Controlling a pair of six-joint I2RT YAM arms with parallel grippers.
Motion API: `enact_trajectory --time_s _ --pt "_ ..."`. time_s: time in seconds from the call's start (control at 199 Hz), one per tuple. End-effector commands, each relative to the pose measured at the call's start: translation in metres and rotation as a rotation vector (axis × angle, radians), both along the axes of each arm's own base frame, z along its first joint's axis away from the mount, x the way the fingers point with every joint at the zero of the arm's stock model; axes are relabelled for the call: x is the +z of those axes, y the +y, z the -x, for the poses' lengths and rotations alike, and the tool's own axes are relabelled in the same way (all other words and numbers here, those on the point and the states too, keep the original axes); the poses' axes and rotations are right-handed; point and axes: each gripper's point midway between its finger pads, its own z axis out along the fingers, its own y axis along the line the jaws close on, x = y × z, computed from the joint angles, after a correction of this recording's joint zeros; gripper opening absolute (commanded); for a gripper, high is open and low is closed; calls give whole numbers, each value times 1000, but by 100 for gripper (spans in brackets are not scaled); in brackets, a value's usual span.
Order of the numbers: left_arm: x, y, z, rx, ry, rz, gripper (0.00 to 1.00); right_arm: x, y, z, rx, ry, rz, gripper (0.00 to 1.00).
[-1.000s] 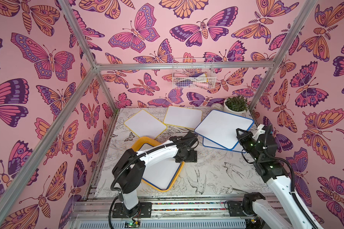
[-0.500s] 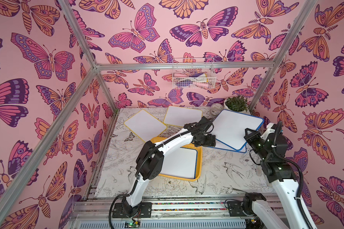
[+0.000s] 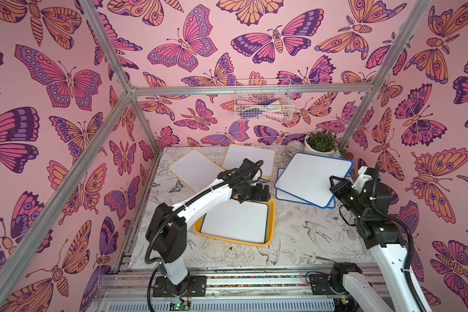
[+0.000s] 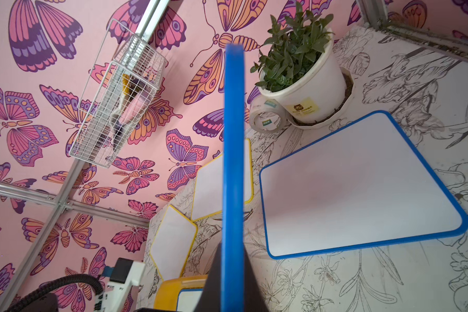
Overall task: Put the whiteboard into the storage box
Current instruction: Move the storage box to the center of the board, then place the whiteboard in the storage box.
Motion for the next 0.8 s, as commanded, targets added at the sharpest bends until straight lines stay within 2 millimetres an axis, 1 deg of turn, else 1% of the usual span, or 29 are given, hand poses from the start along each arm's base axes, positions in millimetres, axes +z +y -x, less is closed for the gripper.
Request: enact_trajectory --time_s 0.0,0.155,0.266,0.321,0.381,0.497,0.637,0.798 --pt "5 37 5 33 -39 -32 99 67 17 -1 85 -211 -80 0" --pt "17 104 7 145 -38 -111 100 69 34 -3 172 -218 -210 0" --pt "27 142 5 198 -64 -194 100 66 48 0 225 -210 -287 0" --pt "31 156 2 221 -74 -219 100 62 57 3 248 -200 -317 0" --pt "34 166 -1 236 -96 -237 100 56 66 6 264 -193 -346 0" --pt "39 178 -9 260 -118 -250 100 40 86 12 297 -171 -390 0" --pt "45 181 -18 268 -147 -245 100 20 112 21 331 -145 -409 0" --pt "44 186 -27 277 -161 -250 100 -9 136 34 342 -113 -440 0"
